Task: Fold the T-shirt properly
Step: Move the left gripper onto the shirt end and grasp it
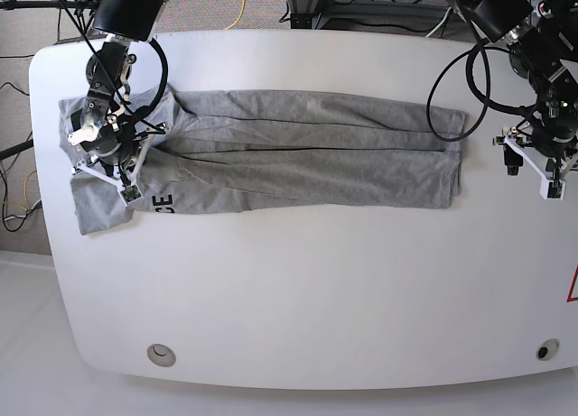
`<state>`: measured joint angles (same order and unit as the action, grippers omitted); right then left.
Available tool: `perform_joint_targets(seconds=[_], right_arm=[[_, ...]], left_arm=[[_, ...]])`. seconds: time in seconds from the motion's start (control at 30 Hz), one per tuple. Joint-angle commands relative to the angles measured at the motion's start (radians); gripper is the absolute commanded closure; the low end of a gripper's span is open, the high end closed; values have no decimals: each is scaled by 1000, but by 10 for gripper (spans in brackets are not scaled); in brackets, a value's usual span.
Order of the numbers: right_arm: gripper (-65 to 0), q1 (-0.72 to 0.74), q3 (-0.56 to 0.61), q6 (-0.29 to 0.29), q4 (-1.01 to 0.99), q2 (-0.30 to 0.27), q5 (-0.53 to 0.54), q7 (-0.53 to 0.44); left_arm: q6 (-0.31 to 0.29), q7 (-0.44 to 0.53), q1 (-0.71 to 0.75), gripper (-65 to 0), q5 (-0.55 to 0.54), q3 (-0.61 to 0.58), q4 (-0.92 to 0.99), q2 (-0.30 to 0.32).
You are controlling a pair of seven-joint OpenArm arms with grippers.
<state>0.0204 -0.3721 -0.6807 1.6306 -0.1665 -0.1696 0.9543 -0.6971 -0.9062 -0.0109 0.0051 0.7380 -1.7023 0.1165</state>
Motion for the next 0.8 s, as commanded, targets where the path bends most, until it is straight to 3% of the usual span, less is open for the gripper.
perform_joint_targets(seconds=[0.0,0.27,0.77], right_arm=[[0,17,-3,2,-11,-12,3,-11],[0,17,-1,2,-42,-12,3,-13],[0,16,-1,2,-42,-17,3,-13]], left_arm=[[-1,2,-19,-436,-15,4,6,-4],[-1,-1,-21,-436,-147,-1,124,-22],[-1,0,-110,-433,-156,7,140,-25]])
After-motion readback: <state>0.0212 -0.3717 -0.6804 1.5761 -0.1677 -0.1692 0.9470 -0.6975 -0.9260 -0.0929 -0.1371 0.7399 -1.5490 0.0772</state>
